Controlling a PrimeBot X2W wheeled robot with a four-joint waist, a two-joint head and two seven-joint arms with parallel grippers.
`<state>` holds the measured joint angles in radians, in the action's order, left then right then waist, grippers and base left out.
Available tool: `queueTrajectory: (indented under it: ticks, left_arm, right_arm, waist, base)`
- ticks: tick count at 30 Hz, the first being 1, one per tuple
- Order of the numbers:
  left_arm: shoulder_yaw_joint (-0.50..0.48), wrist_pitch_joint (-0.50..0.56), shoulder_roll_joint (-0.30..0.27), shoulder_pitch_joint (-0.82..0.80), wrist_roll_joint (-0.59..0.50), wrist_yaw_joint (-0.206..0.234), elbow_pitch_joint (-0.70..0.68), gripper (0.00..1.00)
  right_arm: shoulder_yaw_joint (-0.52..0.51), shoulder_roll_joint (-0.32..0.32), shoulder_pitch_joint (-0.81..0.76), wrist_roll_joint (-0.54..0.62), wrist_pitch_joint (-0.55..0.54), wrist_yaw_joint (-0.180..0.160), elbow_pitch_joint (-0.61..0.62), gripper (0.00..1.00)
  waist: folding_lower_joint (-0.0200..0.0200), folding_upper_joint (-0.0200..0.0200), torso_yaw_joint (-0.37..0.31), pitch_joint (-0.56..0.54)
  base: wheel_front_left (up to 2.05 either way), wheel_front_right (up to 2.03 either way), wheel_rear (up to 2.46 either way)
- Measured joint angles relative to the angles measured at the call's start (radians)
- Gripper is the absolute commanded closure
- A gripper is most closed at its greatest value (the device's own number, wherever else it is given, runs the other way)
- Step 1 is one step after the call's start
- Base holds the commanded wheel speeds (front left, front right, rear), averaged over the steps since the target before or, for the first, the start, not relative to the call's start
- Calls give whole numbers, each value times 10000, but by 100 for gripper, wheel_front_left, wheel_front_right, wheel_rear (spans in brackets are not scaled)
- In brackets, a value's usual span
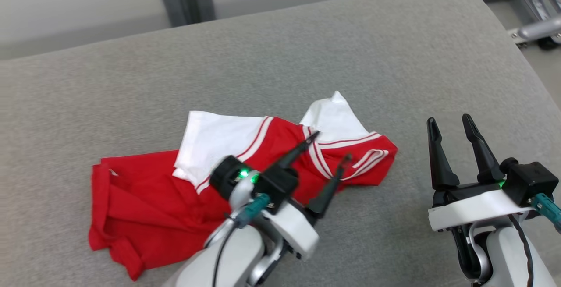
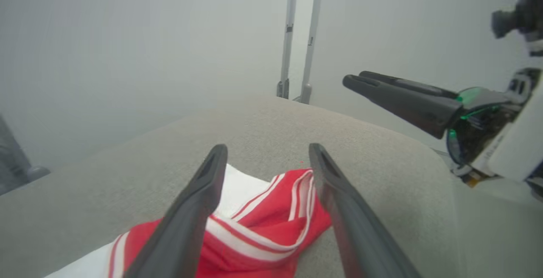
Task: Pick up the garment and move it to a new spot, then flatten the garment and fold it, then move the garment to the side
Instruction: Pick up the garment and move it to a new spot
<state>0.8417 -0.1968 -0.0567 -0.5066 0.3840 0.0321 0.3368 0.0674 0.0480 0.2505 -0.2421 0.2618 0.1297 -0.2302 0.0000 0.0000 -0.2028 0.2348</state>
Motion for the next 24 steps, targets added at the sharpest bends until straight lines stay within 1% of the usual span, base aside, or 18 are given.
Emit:
queueTrajectory:
  ticks: [3,8,11,13,16,19,24]
  left_arm:
    - [-583,-236,-313,310,178,497,-416,0]
    - [-1641,-414,-1003,932,499,1348,-1007,0]
    - [-2362,-493,-1440,1362,729,1808,-1294,0]
    - [-2786,-510,-1697,1624,892,2025,-1423,0]
    - [-3407,-546,-2128,2056,1083,2288,-1613,0]
    - [-3931,-591,-2497,2472,1220,2451,-1843,0]
    - [-4552,-619,-2941,3146,1409,2443,-2345,0]
  right_arm:
    - [-48,-4,-130,54,0,0,38,0]
    - [-119,-6,-175,148,2,0,59,0]
    - [-150,-4,-311,232,29,0,46,0]
    - [-161,-8,-345,253,27,0,19,0]
    - [-180,-6,-406,322,-35,0,-2,0]
    - [-199,-4,-643,359,-92,0,6,0]
    - [-205,21,-872,439,-305,0,205,0]
  waist:
    - [0,0,320,-209]
    - [0,0,843,-553]
    - [0,0,1115,-753]
    - [0,0,1273,-884]
    - [0,0,1453,-1101]
    - [0,0,1599,-1314]
    - [0,0,1759,-1585]
  base:
    - [0,0,0]
    - [0,0,0]
    - [0,0,0]
    - [0,0,0]
    - [0,0,0]
    - [0,0,0]
    - [0,0,0]
